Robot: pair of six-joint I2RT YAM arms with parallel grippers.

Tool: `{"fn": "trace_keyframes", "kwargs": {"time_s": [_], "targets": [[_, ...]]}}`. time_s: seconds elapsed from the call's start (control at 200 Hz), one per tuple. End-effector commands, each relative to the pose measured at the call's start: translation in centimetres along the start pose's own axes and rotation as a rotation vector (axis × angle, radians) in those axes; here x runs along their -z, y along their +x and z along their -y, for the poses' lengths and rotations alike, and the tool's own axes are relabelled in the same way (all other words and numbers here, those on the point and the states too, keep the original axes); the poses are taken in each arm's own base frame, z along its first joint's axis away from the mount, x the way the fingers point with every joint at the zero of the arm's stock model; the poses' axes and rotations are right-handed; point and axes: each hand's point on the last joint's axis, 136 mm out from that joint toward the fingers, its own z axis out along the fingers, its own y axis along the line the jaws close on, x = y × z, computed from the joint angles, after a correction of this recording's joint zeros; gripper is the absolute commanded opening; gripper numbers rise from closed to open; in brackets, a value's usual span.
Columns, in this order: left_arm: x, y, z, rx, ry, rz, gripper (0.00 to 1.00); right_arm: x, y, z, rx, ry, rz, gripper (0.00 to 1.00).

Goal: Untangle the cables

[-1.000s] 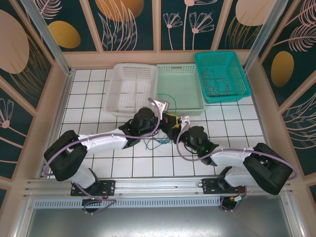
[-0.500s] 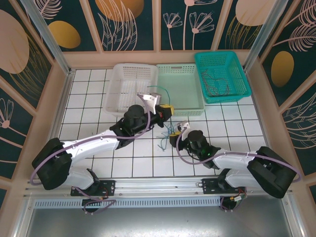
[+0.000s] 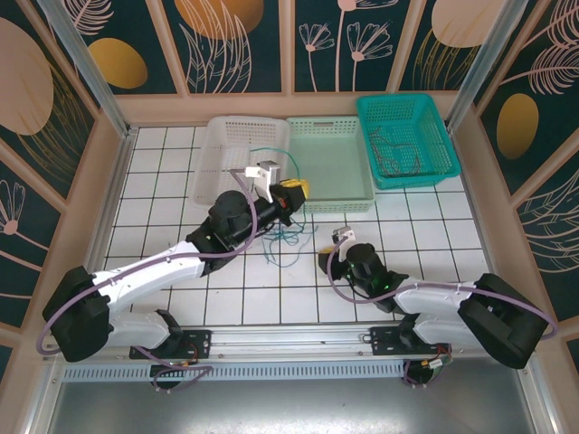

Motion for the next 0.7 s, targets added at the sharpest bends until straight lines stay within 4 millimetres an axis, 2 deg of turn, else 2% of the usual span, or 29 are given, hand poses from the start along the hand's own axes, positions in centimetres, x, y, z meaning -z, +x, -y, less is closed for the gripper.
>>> {"fn": "trace_keyframes", "kwargs": {"time_s": [0.0,0.165,0.37,0.505,0.611,0.696], "targets": [[0.5,-1.6,0.8,0.005,0.041,0.058,0.00,0.6,-0.7,-0.1,-0.024,-0.007,0.048,0.30],[0.4,-0.6,0.7,0.028,0.055,0.042,0.00,1.3,-2.0,-1.4,-0.010,-0.071,0.089,0.48],[0.1,-0.1,0.6,0.047,0.064,0.029,0.00,2.8,-3.8,-2.2,0.030,-0.097,0.144,0.54],[-0.1,0.1,0.6,0.048,0.067,0.023,0.00,4.1,-5.0,-1.9,0.056,-0.074,0.202,0.60],[-0.2,0.2,0.6,0.049,0.067,0.023,0.01,4.7,-6.1,-1.2,-0.014,-0.039,0.238,0.70],[-0.3,0.1,0.7,0.048,0.074,0.024,0.01,4.6,-6.4,-1.0,-0.141,-0.060,0.241,0.70]]}}
